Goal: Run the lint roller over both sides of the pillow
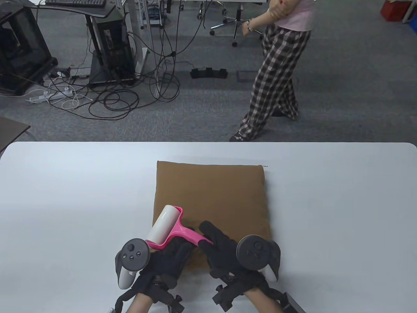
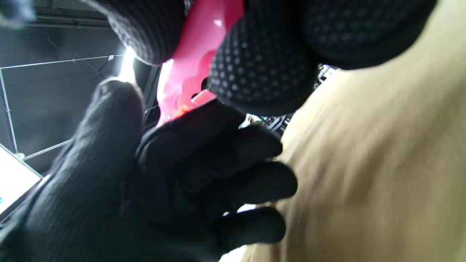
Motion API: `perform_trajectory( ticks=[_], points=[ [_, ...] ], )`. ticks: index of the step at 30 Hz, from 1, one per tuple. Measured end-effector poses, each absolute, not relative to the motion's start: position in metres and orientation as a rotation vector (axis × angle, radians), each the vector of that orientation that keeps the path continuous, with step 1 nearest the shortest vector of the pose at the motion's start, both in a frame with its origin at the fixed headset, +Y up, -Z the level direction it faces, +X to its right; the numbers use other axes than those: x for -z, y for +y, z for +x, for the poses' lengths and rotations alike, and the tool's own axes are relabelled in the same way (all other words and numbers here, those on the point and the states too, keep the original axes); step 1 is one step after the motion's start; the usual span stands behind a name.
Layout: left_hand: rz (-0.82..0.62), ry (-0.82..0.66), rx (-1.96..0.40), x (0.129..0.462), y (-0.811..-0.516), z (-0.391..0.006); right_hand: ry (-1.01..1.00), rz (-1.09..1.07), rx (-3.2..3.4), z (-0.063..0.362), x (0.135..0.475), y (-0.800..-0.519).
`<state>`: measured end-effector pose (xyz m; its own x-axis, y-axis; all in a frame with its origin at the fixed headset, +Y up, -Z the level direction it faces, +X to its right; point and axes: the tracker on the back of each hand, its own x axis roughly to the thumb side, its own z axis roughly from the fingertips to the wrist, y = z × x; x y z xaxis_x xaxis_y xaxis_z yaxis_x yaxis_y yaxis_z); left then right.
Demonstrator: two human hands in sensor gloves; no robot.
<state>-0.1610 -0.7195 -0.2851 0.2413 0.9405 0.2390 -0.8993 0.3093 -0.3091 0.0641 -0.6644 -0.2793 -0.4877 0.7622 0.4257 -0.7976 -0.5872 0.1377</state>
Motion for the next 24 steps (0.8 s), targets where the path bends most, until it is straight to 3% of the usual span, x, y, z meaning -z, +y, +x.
perform_trajectory(
  ticks=[8, 16, 21, 24],
  points=[
    [-0.151, -0.374, -1.421, 0.287, -0.728, -0.156, -0.072, 0.601, -2.170, 0.060, 0.268, -0.675],
    [-0.074, -0.332, -1.369, 0.287, -0.723, -0.162, -0.125, 0.662, -2.389, 0.058, 0.262, -0.668],
    [0.015, -0.265, -1.407, 0.292, -0.723, -0.184, -0.398, 0.444, -2.602, 0.102, 0.280, -0.662],
    [0.010, -0.220, -1.460, 0.297, -0.726, -0.199, -0.405, 0.270, -2.765, 0.132, 0.292, -0.676]
  ],
)
